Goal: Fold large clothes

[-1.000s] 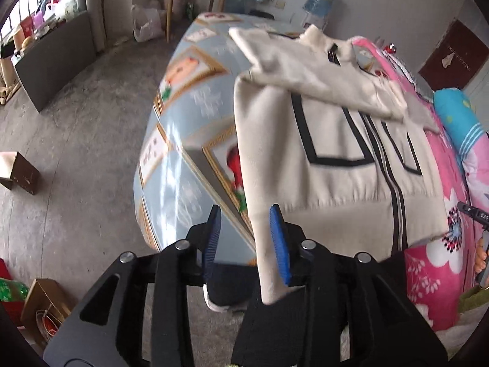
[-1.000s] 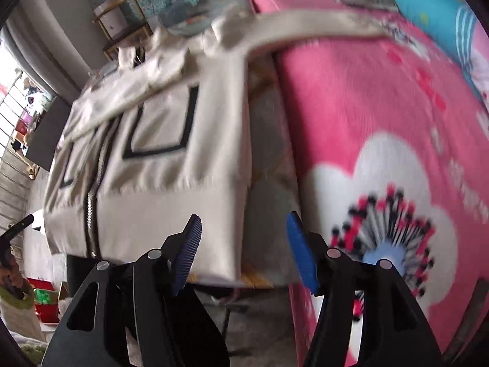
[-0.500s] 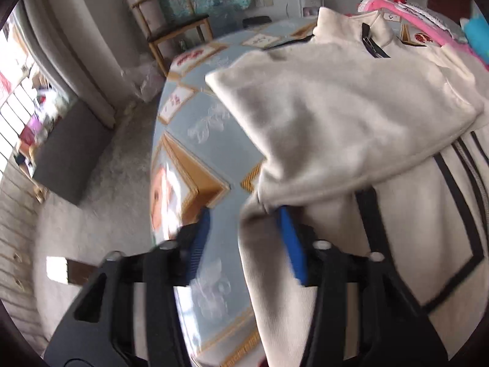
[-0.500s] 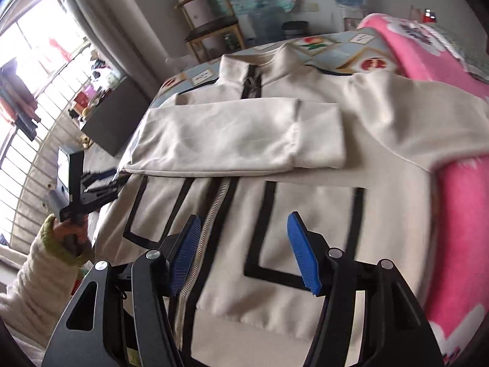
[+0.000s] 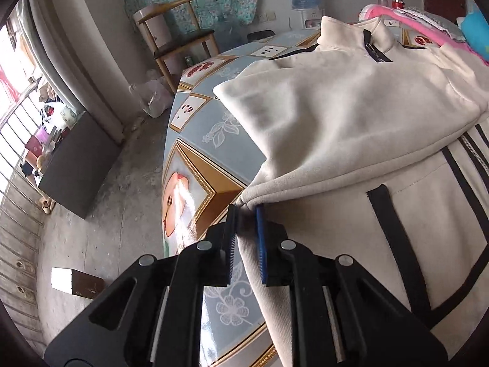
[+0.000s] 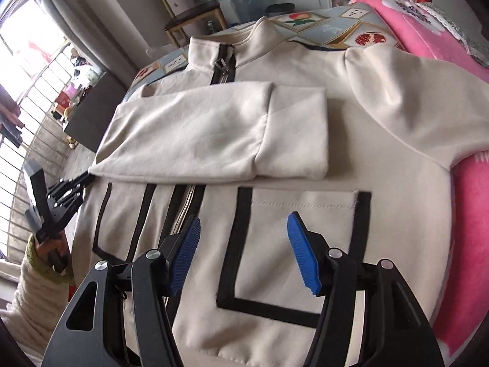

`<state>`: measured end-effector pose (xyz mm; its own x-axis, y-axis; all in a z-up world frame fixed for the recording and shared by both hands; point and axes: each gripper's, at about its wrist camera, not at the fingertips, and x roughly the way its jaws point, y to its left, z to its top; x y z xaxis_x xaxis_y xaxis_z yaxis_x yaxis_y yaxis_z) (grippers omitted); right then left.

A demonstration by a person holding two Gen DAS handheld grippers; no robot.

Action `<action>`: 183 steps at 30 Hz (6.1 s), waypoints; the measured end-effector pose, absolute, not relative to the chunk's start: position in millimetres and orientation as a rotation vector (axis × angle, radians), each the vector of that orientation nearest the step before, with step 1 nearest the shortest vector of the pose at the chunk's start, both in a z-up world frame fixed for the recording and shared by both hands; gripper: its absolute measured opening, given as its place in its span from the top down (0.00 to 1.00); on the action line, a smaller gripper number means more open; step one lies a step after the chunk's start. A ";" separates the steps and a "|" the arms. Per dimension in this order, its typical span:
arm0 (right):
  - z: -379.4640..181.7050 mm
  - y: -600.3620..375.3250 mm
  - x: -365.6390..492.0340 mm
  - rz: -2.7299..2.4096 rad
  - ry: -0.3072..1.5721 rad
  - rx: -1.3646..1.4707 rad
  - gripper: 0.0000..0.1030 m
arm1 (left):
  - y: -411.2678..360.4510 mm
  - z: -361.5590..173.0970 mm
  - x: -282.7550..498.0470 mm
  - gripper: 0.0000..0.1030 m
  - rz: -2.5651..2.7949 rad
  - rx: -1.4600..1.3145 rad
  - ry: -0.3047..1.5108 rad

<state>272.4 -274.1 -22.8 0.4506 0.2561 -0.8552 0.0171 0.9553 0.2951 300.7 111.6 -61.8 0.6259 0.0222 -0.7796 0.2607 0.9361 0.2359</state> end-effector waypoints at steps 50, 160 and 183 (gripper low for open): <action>-50.5 -308.6 390.6 0.020 1.162 0.218 0.93 | 131.5 -60.2 285.1 0.82 -0.135 0.228 0.910; 222.2 -500.8 279.1 -0.035 0.357 0.511 0.91 | 22.4 -69.3 406.3 0.06 -0.280 0.167 1.061; -0.3 -153.0 391.0 0.449 1.071 0.365 0.49 | 106.1 -9.5 323.4 0.06 -0.370 0.114 0.938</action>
<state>391.0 -153.0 -0.3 0.4053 0.5184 -0.7530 -0.1740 0.8524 0.4931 323.4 106.1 -9.5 0.5337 -0.2610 -0.8044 0.3591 0.9311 -0.0639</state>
